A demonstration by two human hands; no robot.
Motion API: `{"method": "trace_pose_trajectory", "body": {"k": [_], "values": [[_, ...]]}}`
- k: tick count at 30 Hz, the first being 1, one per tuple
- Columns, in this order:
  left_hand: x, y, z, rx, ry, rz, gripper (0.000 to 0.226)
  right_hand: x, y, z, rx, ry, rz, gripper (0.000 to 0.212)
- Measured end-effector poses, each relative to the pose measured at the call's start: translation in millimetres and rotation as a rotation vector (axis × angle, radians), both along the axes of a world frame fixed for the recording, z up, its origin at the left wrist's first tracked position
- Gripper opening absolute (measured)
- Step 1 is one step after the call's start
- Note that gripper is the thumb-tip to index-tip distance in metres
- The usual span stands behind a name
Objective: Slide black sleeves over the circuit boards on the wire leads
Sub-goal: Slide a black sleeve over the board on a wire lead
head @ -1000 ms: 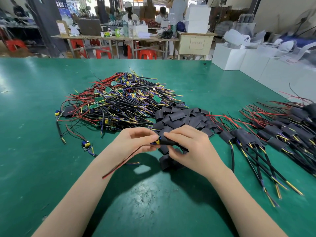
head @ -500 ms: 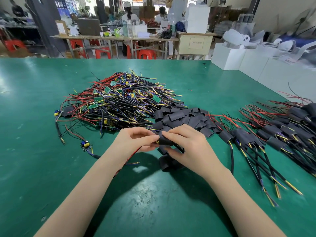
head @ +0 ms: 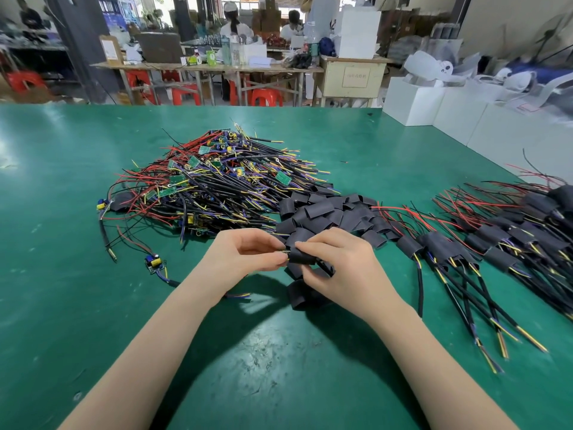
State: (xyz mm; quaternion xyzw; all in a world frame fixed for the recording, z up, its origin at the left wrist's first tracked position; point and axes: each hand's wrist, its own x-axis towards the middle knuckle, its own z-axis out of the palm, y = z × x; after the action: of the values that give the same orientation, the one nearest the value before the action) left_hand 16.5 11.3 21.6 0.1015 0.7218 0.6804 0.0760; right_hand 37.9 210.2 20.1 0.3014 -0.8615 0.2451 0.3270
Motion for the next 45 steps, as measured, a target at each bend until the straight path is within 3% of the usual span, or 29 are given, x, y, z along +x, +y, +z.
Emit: {"method": "trace_pose_trajectory", "body": {"k": [6, 12, 14, 21, 28, 32, 37, 45], "values": [[0.7, 4.2, -1.1, -0.132, 0.233, -0.009, 0.02, 2.3, 0.8, -0.2, -0.025, -0.059, -0.008, 0.02], [-2.9, -6.9, 3.4, 0.04, 0.055, -0.074, 0.027, 2.7, 0.9, 3.8, -0.133, -0.1, 0.002, 0.023], [-4.0, -7.7, 1.6, 0.036, 0.018, -0.064, 0.019, 3.2, 1.7, 5.2, -0.113, -0.11, 0.0, 0.024], [-5.0, -6.3, -0.8, -0.012, 0.111, -0.07, 0.02, 1.6, 4.0, 5.8, -0.025, -0.15, -0.195, 0.029], [-2.7, -2.4, -1.6, -0.043, 0.153, -0.063, 0.02, 2.0, -2.7, -0.7, -0.022, -0.218, -0.121, 0.029], [-0.3, 2.4, -1.8, -0.05, 0.149, -0.103, 0.017, 1.4, -7.4, -3.0, 0.054, -0.247, -0.125, 0.038], [-3.3, 0.0, -0.3, -0.035, 0.186, 0.006, 0.014, -3.5, 5.4, -1.0, 0.265, -0.277, -0.435, 0.042], [-1.6, 6.0, -3.0, 0.007, 0.131, 0.085, 0.012, -5.5, 1.2, -10.3, 0.378, -0.275, -0.382, 0.034]]}}
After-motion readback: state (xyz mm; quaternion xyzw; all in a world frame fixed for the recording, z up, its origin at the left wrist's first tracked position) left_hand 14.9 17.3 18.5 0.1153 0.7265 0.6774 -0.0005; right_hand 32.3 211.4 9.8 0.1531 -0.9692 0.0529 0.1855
